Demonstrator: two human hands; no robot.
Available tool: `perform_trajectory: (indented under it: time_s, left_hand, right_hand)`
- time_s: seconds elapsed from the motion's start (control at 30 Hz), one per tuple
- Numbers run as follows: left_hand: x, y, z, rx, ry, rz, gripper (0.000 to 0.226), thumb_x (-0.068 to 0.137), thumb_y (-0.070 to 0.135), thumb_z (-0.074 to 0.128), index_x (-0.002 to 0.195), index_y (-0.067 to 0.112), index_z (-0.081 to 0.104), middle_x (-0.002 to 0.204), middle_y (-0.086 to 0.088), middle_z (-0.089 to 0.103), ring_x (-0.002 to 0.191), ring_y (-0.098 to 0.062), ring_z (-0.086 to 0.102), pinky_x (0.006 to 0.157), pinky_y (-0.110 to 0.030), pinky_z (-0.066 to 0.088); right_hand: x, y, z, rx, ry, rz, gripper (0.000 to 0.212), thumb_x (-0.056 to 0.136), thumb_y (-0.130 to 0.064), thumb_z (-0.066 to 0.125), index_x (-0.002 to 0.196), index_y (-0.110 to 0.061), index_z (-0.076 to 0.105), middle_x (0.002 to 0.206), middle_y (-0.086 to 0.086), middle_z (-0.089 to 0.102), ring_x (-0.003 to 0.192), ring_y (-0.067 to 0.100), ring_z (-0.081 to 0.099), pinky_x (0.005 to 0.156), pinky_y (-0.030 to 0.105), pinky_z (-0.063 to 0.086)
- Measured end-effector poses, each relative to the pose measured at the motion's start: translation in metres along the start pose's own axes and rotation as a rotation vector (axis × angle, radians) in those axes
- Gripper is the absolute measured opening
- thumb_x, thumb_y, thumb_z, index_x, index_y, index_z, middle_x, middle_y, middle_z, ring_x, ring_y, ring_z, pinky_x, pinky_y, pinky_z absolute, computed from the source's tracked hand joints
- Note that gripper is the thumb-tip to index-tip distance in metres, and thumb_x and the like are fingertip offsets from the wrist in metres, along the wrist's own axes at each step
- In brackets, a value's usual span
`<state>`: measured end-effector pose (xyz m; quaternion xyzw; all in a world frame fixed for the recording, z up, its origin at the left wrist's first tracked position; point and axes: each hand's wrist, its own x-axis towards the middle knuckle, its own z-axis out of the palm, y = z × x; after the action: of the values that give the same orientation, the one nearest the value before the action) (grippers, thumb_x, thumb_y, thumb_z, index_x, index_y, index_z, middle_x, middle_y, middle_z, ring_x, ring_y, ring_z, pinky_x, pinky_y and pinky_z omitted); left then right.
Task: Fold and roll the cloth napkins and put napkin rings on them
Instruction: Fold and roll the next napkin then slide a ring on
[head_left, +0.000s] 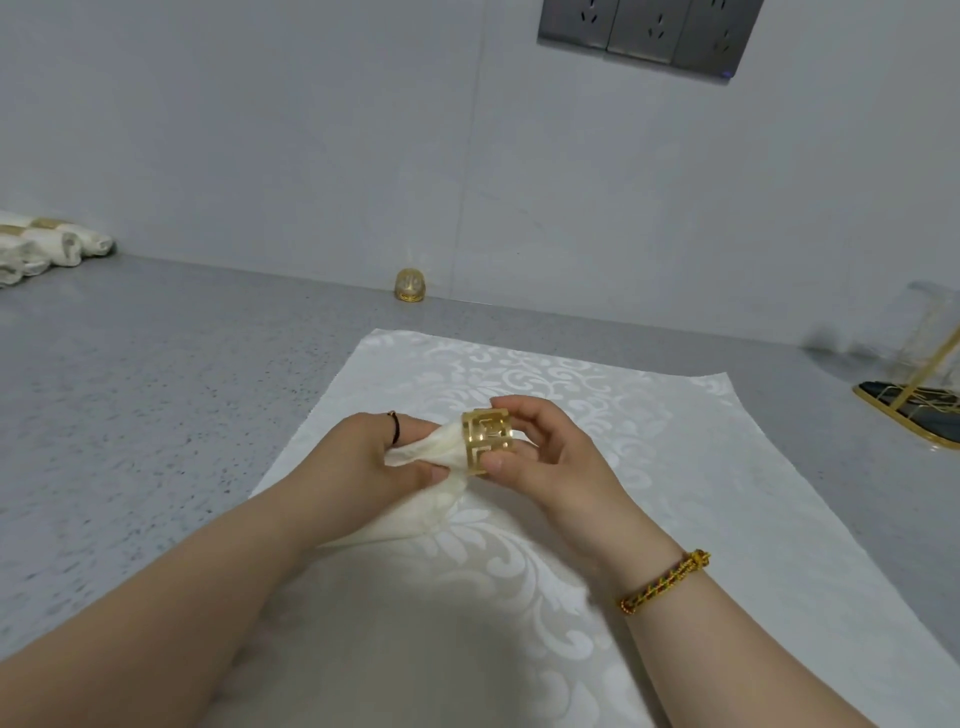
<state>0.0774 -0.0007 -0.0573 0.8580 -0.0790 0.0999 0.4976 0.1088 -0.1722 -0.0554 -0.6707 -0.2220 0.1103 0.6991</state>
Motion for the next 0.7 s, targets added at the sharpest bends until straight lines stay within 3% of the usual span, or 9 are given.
perform_trajectory:
  time_s: [0.07,0.13,0.23,0.33,0.43,0.53,0.63,0.7]
  left_hand:
    - [0.000,0.001,0.000,0.015,0.036,0.025,0.042,0.078,0.005,0.067,0.077,0.045,0.055,0.064,0.037,0.061,0.070,0.023,0.053,0.063,0.005,0.036]
    - [0.000,0.001,0.001,0.042,0.067,0.037,0.045,0.077,0.008,0.069,0.083,0.048,0.048,0.072,0.021,0.064,0.069,0.017,0.054,0.064,0.002,0.036]
    - [0.000,0.000,0.003,0.040,0.117,0.034,0.038,0.077,0.008,0.068,0.079,0.041,0.048,0.067,0.013,0.061,0.067,0.013,0.052,0.062,-0.002,0.038]
    - [0.001,-0.004,0.007,-0.004,0.183,0.042,0.038,0.077,0.008,0.067,0.071,0.042,0.053,0.075,0.031,0.060,0.073,0.010,0.054,0.062,-0.002,0.038]
    - [0.000,-0.005,0.011,-0.023,0.191,0.032,0.031,0.078,0.011,0.068,0.065,0.037,0.058,0.071,0.031,0.060,0.069,0.006,0.055,0.062,-0.004,0.038]
    - [-0.001,-0.003,0.011,0.074,0.127,0.064,0.032,0.077,0.013,0.069,0.065,0.039,0.055,0.071,0.032,0.060,0.072,0.007,0.054,0.062,-0.006,0.039]
    - [-0.001,-0.003,0.011,0.088,0.151,0.058,0.033,0.077,0.014,0.070,0.072,0.040,0.049,0.067,0.017,0.062,0.071,0.010,0.054,0.062,-0.005,0.039]
    - [0.000,-0.002,0.013,0.105,0.147,0.034,0.038,0.077,0.012,0.069,0.081,0.039,0.042,0.075,0.018,0.063,0.069,0.003,0.058,0.063,-0.006,0.040]
  right_hand:
    - [0.003,0.005,-0.002,0.218,-0.009,0.061,0.057,0.050,-0.013,0.084,0.101,-0.015,0.057,0.100,0.005,0.065,0.083,0.014,0.065,0.081,0.027,0.054]
    - [0.006,0.010,-0.003,0.379,-0.032,0.124,0.081,0.029,-0.027,0.094,0.101,-0.011,0.058,0.092,0.006,0.069,0.081,0.017,0.067,0.077,0.029,0.057]
    - [0.008,0.013,-0.006,0.427,-0.047,0.153,0.090,0.024,-0.031,0.093,0.103,-0.008,0.057,0.091,0.007,0.070,0.082,0.018,0.068,0.074,0.030,0.058]
    - [0.006,0.010,-0.004,0.318,-0.026,0.099,0.079,0.032,-0.021,0.092,0.102,-0.012,0.057,0.096,0.006,0.067,0.083,0.015,0.067,0.079,0.028,0.056]
    - [0.002,0.002,0.001,0.028,0.031,0.003,0.045,0.064,-0.002,0.074,0.099,-0.021,0.054,0.100,-0.003,0.062,0.082,0.004,0.064,0.081,0.022,0.052]
    - [-0.002,0.000,0.006,-0.196,0.003,-0.043,0.043,0.076,0.008,0.066,0.097,-0.027,0.052,0.103,-0.008,0.061,0.086,-0.001,0.061,0.080,0.019,0.050]
    - [-0.001,0.002,0.006,-0.219,0.010,-0.025,0.042,0.077,0.004,0.066,0.097,-0.029,0.050,0.108,-0.001,0.059,0.090,0.006,0.060,0.084,0.024,0.048]
    - [0.000,0.003,0.007,-0.221,-0.018,0.009,0.042,0.077,0.003,0.067,0.097,-0.030,0.049,0.106,0.002,0.058,0.090,0.011,0.059,0.088,0.030,0.048]
